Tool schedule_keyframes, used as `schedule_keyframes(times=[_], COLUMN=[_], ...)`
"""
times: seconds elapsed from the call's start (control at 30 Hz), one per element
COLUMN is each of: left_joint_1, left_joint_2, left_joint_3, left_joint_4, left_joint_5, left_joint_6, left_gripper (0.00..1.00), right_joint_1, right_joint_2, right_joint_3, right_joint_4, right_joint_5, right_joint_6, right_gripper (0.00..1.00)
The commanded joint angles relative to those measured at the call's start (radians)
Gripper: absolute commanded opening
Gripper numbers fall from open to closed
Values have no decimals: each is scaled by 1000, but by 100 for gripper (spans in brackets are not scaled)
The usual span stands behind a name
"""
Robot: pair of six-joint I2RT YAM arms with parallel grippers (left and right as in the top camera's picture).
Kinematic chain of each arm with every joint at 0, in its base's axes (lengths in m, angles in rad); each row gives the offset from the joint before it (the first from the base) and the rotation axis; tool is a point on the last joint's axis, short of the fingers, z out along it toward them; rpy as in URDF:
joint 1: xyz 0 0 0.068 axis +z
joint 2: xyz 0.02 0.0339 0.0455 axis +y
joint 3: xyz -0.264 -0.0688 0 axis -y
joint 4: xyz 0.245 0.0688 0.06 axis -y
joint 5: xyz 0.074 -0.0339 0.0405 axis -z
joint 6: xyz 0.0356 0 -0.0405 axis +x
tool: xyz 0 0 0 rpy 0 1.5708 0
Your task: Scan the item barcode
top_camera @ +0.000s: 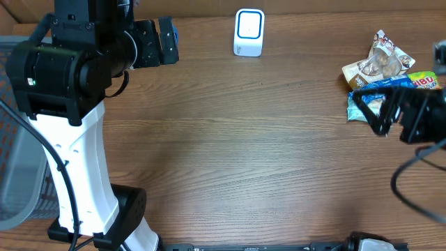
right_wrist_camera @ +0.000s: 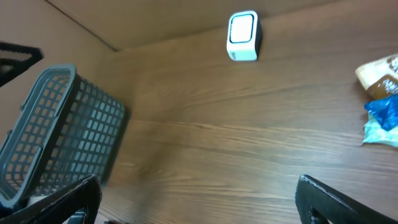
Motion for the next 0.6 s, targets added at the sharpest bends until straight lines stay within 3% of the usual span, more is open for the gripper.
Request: schedule_keyframes(times=[0.0, 0.3, 0.57], left_joint_1=[-2, -2, -2], left_joint_2=[-2, -2, -2], left_joint_3=[1, 1, 1], left_joint_4=[2, 2, 2], left_joint_5=[-5, -5, -5], left_joint_6=[-2, -2, -2], left_gripper=[100, 100, 100], right_joint_1=[5, 5, 102], right_joint_2=[-48, -71, -211], right_joint_3=[2, -18, -260], right_joint_4=[4, 43, 433], right_joint_5=[-2, 246, 287], right_joint_6=[-8, -19, -188], right_gripper=[100, 100, 100])
